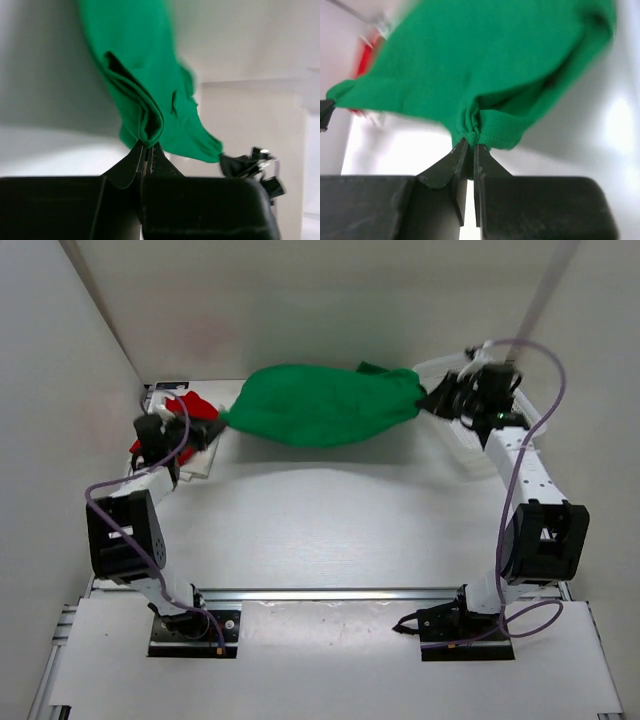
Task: Fold and stack the t-shirts
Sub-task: Fold the flattened tshirt in 1/3 of the way
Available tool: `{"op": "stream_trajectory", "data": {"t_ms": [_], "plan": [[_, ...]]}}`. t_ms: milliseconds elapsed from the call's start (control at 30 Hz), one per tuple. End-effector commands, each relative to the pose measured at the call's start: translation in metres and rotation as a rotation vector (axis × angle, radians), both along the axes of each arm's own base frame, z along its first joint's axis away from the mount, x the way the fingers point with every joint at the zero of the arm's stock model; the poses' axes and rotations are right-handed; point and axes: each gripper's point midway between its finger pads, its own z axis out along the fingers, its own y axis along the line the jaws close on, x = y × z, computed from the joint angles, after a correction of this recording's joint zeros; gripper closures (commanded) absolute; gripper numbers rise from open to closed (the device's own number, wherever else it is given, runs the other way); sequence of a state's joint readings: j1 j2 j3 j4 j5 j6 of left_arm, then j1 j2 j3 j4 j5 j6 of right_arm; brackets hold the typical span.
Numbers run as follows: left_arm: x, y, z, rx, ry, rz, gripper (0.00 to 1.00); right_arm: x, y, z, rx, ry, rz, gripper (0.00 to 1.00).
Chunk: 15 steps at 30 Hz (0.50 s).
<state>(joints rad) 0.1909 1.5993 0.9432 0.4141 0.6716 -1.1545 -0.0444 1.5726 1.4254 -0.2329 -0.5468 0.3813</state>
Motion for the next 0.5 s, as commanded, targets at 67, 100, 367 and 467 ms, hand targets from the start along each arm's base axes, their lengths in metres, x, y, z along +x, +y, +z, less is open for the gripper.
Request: {"op": "stream_trajectory", "data": {"t_ms": [67,100,367,467], "plan": [[-0.034,-0.003,-0.073,0.026,0.107,-0.022,1.0,-0.04,0.002,-0.108,0.091,0.121,-0.001,1.0],[-0.039,-0.002,-0.088,0.032,0.141,-0.026,1.0,-0.043,0.0,-0.116,0.123,0.132,-0.007,1.0],[-0.074,0.019,-0.147,0.202,0.326,-0.011,1.0,-0.107,-0.023,-0.193,0.167,0.289,-0.163,1.0],[-0.098,0.034,-0.162,0.305,0.406,0.01,1.0,-0.138,-0.035,-0.217,0.158,0.349,-0.235,1.0]]}}
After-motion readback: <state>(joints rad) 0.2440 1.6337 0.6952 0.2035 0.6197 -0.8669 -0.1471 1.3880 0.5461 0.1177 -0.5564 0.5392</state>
